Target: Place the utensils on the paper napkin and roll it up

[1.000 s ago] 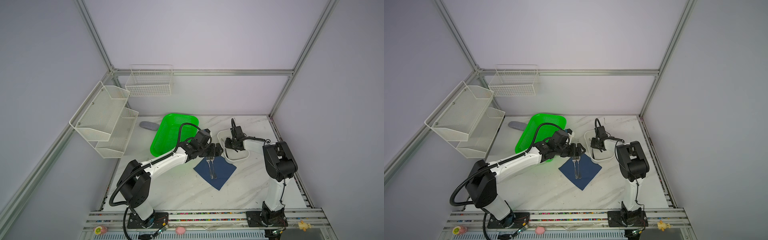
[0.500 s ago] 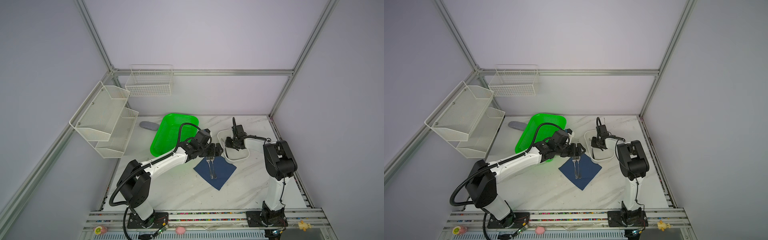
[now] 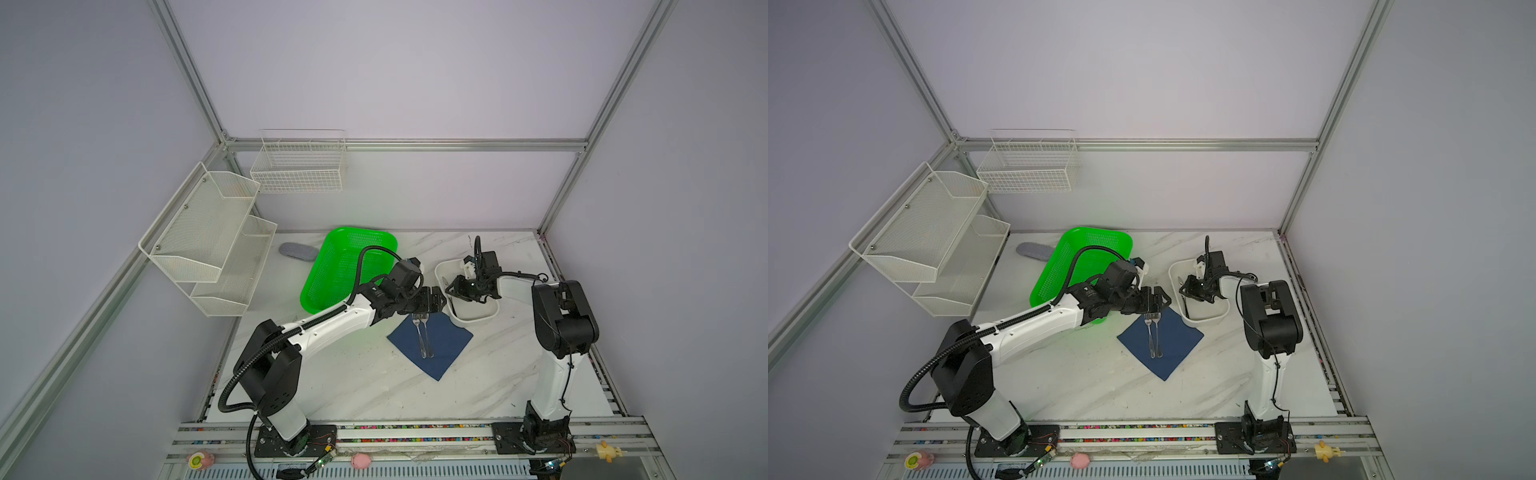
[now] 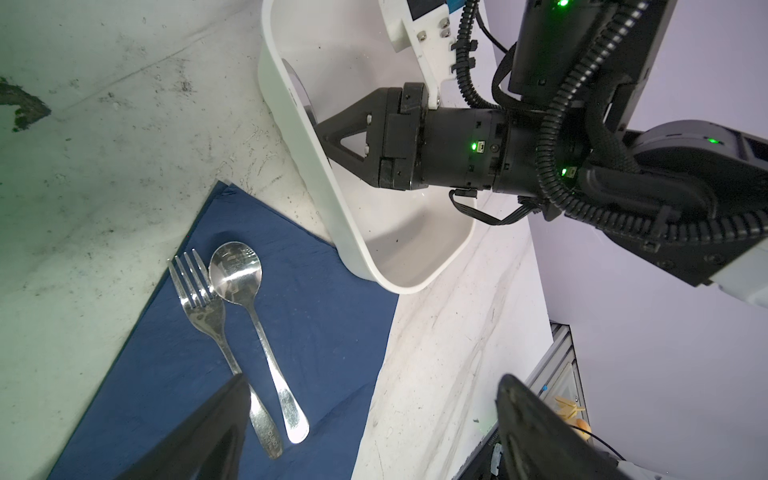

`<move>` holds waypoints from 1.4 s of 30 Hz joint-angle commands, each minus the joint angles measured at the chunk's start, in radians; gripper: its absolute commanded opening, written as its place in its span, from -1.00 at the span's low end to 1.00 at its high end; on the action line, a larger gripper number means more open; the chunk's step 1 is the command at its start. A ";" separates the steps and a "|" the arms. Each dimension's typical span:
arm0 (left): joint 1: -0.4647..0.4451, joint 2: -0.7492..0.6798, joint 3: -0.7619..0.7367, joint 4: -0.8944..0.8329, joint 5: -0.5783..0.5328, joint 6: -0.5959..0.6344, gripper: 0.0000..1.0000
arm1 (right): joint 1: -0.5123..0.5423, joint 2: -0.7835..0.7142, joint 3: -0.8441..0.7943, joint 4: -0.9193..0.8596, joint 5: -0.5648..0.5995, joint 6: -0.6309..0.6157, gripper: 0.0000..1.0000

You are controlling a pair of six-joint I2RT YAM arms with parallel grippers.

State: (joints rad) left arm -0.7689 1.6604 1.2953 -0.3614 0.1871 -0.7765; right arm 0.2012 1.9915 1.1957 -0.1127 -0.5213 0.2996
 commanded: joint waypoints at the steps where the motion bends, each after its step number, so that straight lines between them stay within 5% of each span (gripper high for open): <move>1: -0.001 -0.031 -0.028 0.013 0.003 -0.006 0.82 | 0.020 0.095 -0.001 -0.141 0.075 -0.045 -0.36; 8: -0.001 -0.027 -0.025 0.013 0.005 -0.004 0.82 | 0.120 0.190 0.122 -0.286 0.393 -0.061 -0.40; 23: 0.000 -0.027 -0.022 0.009 0.010 -0.004 0.83 | 0.127 0.158 0.121 -0.276 0.459 -0.035 -0.77; 28: 0.000 -0.032 -0.026 0.008 0.011 -0.004 0.82 | 0.127 0.126 0.131 -0.312 0.571 -0.008 -0.77; 42: -0.001 -0.073 -0.051 0.015 -0.047 -0.011 0.82 | 0.150 -0.108 0.071 -0.351 0.365 -0.079 -0.35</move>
State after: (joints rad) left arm -0.7689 1.6520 1.2900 -0.3611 0.1677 -0.7769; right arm 0.3374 1.9255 1.2884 -0.4076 -0.0994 0.2451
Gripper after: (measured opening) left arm 0.912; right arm 0.316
